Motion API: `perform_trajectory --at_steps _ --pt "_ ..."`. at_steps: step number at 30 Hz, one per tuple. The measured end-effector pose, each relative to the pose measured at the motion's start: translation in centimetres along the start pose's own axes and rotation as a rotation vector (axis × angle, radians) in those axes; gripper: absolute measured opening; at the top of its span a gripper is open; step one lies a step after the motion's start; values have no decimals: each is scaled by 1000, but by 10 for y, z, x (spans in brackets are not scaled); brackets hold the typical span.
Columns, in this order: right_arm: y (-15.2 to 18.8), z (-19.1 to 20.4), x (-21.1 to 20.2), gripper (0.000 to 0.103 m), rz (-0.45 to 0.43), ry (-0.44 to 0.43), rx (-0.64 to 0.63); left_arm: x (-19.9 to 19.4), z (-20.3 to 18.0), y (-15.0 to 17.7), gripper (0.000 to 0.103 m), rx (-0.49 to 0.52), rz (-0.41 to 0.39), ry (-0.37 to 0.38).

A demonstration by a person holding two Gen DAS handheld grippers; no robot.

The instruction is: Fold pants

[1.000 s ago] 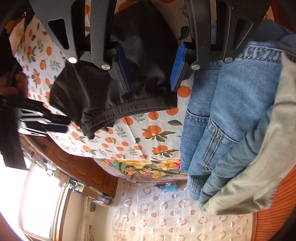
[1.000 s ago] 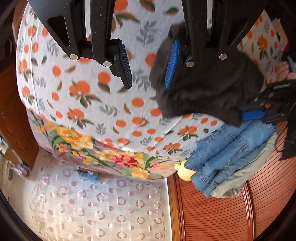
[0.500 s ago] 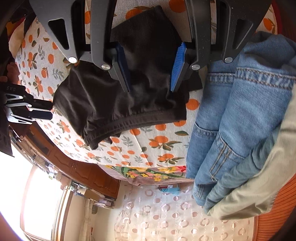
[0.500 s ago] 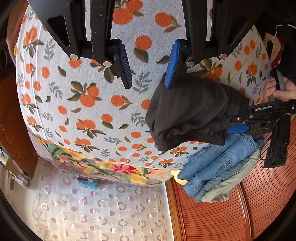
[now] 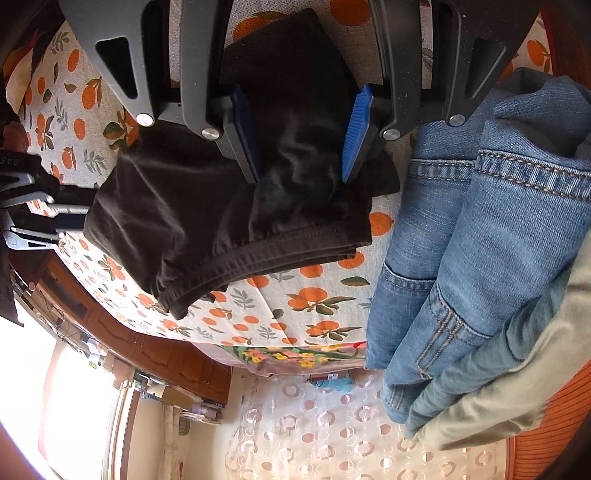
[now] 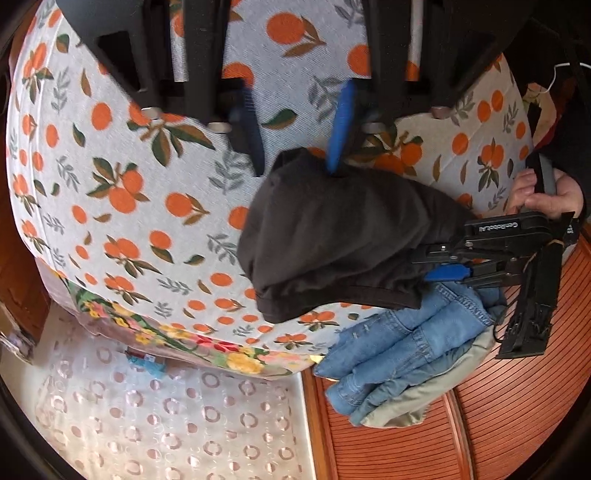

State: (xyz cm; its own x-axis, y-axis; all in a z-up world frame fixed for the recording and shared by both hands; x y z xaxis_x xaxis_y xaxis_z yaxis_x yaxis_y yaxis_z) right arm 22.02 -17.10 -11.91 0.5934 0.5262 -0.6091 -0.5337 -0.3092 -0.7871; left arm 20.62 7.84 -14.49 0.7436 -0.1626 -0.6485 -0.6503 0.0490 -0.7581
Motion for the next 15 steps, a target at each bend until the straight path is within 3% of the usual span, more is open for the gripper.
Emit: perform_trajectory --at_steps 4,15 --pt "1 -4 -7 8 2 -13 -9 -1 1 1 45 0 -3 -1" --pt "20 -1 -45 7 -27 -6 43 -17 -4 4 45 -9 -4 22"
Point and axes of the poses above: each gripper's, at about its wrist camera, not at the fingertips, and x roughly the way its jaws point, z to its left, y to its underside, the point moved 3 cm from there along x, roughly the way its jaws point, and after that the axes turned 9 degrees about -z, right-handed, at the moved point
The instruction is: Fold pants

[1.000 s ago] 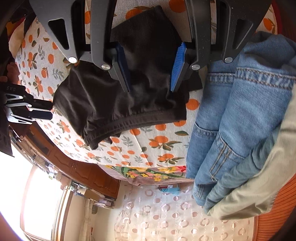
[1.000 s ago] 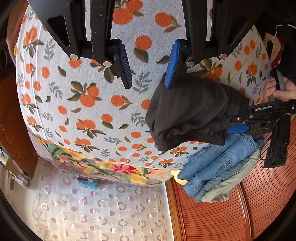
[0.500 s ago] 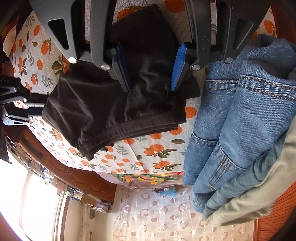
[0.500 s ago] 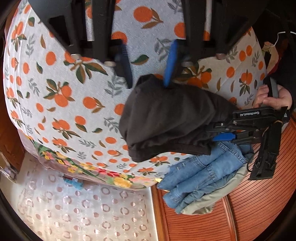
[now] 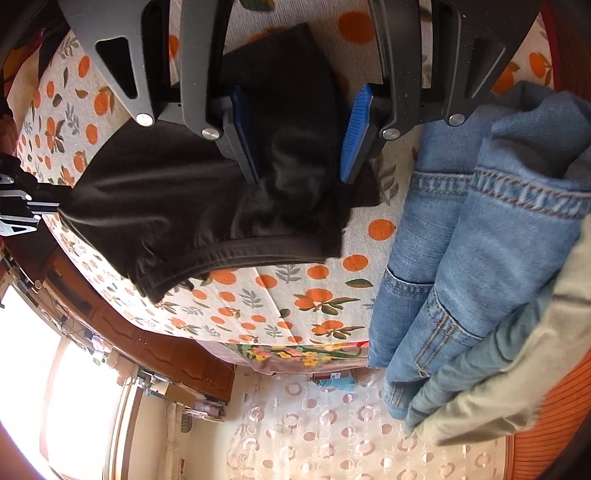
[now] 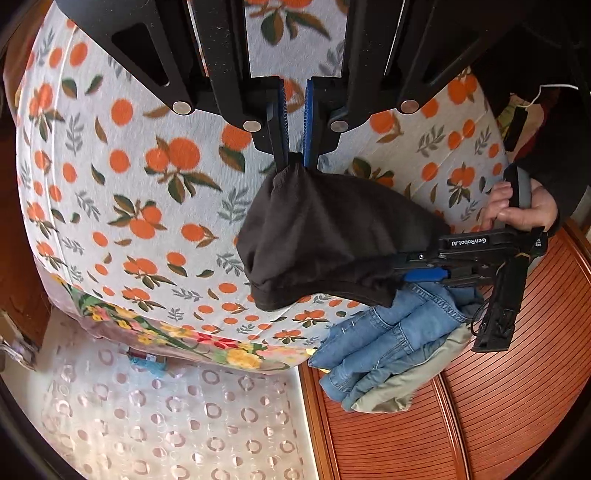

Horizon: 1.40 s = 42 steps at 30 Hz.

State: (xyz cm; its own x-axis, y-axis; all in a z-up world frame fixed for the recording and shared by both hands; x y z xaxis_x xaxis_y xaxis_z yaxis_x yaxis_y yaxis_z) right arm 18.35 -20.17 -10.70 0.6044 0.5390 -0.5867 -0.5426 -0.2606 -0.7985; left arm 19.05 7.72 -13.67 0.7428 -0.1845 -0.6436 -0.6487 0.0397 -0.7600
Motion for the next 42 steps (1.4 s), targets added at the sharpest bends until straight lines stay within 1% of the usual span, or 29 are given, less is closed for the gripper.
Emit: perform_trajectory --at_steps 2,4,6,7,8,9,11,15,18,20,21,22,23,24,25,27,30,35,37,42 --pt "5 -4 -4 7 12 8 17 -8 -1 1 45 1 -11 0" --pt "8 -7 -7 8 19 34 17 -13 1 1 45 -5 -24 3" --pt "9 -4 -14 8 15 29 5 -18 2 1 46 -6 -32 13" --pt "8 -4 -17 8 13 34 -1 -21 3 0 50 -8 -43 7" --pt "7 -5 -20 8 12 39 -4 -23 4 -1 57 -13 -52 7" --pt "5 -6 -22 8 11 43 -5 -24 5 -2 62 -21 -59 12" --pt "3 -8 -25 8 8 53 -7 -26 8 -5 76 -39 -69 23" --pt "1 -14 -31 8 7 59 -12 -25 9 -7 77 -37 -68 12" --pt "0 -16 -38 15 2 76 -27 -23 4 -5 77 -25 -58 13" --pt "-3 -20 -43 17 -7 98 -31 -20 2 -4 77 -18 -47 12" --pt "-5 -22 -46 21 -18 102 -32 -17 1 -4 77 -15 -42 10" --pt "-7 -24 -49 30 -31 108 -33 -15 -1 -4 77 -11 -37 9" --pt "-10 -26 -50 35 -43 117 -31 -13 -1 -3 77 -9 -34 7" --pt "-13 -27 -49 43 -49 121 -29 -11 -2 -3 77 -7 -30 5" --pt "-15 -28 -47 48 -51 122 -29 -9 -2 -3 77 -7 -24 2" --pt "-21 -29 -39 51 -56 129 -31 -5 -2 -2 77 -10 -14 1" --pt "-28 -28 -17 52 -46 121 -20 -2 -3 -1 77 -12 0 7" --pt "-34 -28 22 53 -3 95 -8 4 0 4 77 -20 22 5" --pt "-34 -28 37 53 21 98 -9 6 1 5 77 -26 28 7" --pt "-33 -31 57 53 58 97 -14 10 1 9 77 -32 37 11"
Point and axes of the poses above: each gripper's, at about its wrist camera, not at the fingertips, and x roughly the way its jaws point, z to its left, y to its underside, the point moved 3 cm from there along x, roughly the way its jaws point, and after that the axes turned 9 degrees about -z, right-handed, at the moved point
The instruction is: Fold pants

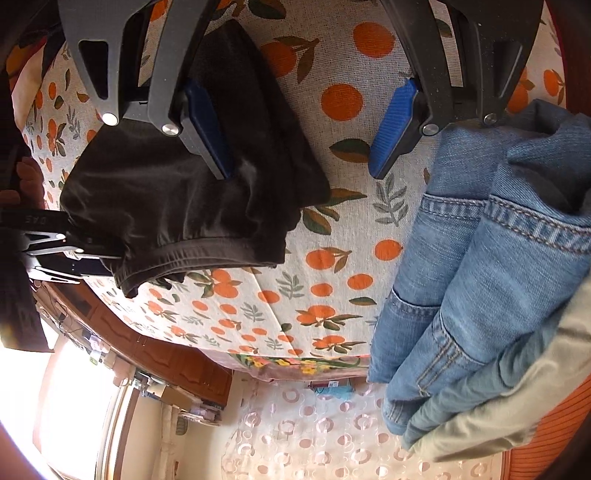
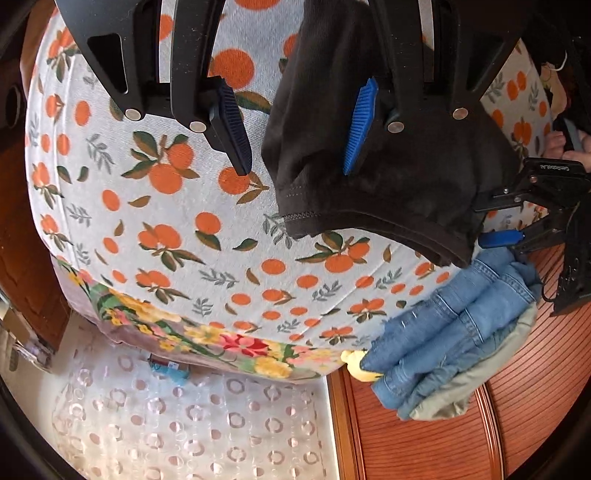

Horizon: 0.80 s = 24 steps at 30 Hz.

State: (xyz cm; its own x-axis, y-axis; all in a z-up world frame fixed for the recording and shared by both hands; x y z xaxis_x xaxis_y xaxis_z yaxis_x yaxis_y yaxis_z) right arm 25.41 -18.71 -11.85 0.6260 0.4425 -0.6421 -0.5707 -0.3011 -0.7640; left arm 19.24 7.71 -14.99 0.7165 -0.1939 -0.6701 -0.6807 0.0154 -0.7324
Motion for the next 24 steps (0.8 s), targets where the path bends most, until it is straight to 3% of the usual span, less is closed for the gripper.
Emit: perform_trajectory --at_steps 5,14,20,24 --pt "1 -1 8 53 4 -9 5 1 0 0 76 2 -7 1" --pt "11 3 11 55 -47 -1 -12 6 -6 -8 50 -16 -1 55" --pt "12 3 9 56 -47 -12 -2 10 -14 -12 40 -1 4 59" --pt "12 3 10 58 -45 -14 -8 10 -15 -14 39 -5 5 56"
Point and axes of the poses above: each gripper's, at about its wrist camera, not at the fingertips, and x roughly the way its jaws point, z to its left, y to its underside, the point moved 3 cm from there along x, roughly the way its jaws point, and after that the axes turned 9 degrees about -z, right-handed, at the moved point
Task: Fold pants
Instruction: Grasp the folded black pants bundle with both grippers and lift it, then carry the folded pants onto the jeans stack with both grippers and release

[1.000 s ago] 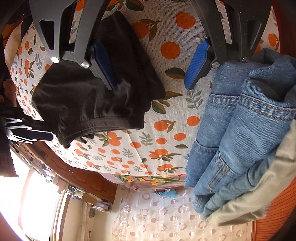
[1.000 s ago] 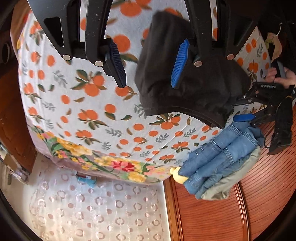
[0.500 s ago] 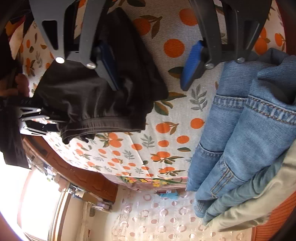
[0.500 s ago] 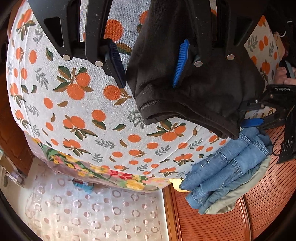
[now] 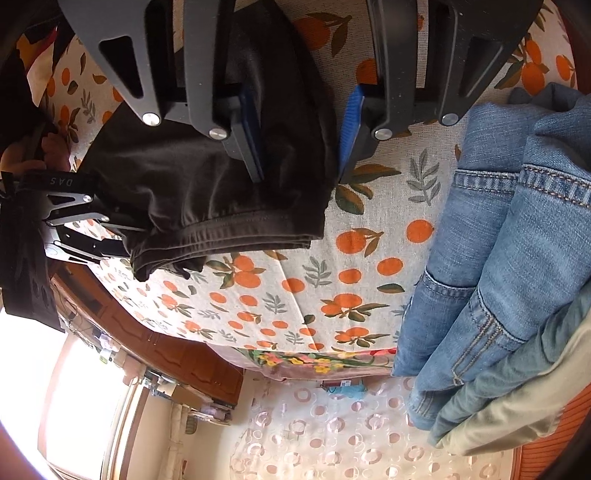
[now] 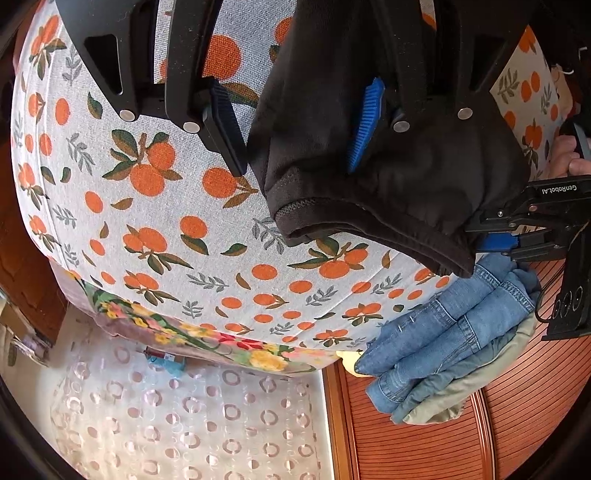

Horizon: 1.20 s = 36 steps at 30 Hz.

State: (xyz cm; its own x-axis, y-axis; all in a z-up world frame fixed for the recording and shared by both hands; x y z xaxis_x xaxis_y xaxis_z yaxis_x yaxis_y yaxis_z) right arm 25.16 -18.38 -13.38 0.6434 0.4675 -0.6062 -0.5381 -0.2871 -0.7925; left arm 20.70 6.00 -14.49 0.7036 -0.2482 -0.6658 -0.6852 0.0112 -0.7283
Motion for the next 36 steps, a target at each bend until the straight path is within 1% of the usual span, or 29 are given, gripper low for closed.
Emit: perform_trajectory --at_steps 7,14,15,16,18,20,21,22,24,28,31,36 --pt "-1 1 2 59 3 3 -13 5 2 -3 39 -6 3 -2" --pt "-1 1 1 58 5 3 -15 3 2 -1 39 -1 -15 2" --pt "-1 1 2 53 7 -3 -13 3 2 -1 36 -1 -19 10" --pt "-2 0 1 45 6 -16 -3 2 2 0 30 -4 -21 23" --pt "-3 -1 1 33 8 -45 22 1 2 1 26 -12 -20 41" --pt "-4 -3 1 24 7 -53 42 -1 1 0 19 -16 -22 52" --pt "-4 -3 1 19 9 -67 51 -3 0 -1 18 -19 -26 55" --pt "-4 -3 1 17 8 -68 57 -5 0 -1 17 -19 -33 62" --pt "-7 0 -2 15 -11 -54 40 -14 0 -4 16 -35 -57 77" --pt "-26 7 -18 15 -92 -43 8 -41 1 -16 15 -34 -127 89" --pt "-53 11 -30 15 -159 -42 -32 -60 6 -29 15 -34 -179 77" --pt "-105 28 -44 15 -251 -56 -119 -100 22 -62 15 -42 -297 41"
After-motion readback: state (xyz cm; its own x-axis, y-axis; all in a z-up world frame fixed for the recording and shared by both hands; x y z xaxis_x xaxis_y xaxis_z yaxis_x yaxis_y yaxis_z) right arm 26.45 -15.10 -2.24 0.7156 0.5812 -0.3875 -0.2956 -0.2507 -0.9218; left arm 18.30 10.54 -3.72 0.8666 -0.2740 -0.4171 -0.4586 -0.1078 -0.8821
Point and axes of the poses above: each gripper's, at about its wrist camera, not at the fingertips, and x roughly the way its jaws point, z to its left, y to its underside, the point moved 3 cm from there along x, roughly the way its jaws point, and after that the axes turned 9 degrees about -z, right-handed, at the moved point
